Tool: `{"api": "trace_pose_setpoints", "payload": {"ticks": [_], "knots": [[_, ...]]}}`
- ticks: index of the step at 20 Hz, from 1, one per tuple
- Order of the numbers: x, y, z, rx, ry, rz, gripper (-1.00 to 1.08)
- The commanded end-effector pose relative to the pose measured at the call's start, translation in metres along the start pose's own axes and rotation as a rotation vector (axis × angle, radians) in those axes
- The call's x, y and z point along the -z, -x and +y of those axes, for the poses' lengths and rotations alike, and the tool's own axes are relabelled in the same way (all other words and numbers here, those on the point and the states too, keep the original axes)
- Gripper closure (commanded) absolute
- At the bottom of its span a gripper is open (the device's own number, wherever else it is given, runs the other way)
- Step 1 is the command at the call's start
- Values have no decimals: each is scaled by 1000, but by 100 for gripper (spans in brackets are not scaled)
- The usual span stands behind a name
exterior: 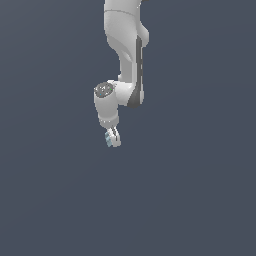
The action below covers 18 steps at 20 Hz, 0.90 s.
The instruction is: Pick up the object and move it to a goal position.
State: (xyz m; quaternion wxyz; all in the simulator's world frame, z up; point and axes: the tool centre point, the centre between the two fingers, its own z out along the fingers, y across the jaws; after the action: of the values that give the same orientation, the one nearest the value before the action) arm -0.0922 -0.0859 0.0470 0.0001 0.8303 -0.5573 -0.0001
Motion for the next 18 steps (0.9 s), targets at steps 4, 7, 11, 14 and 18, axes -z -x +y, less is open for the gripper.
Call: {"api": "trace_pose_setpoints", "payload": {"ticks": [4, 7, 11, 14, 18], "knots": [[-1, 0, 0, 1, 0, 0, 108], [0, 0, 0, 0, 0, 0, 108], [3, 2, -3, 0, 0, 0, 108], [11, 7, -10, -1, 0, 0, 108], [26, 17, -26, -1, 0, 1, 108]]}}
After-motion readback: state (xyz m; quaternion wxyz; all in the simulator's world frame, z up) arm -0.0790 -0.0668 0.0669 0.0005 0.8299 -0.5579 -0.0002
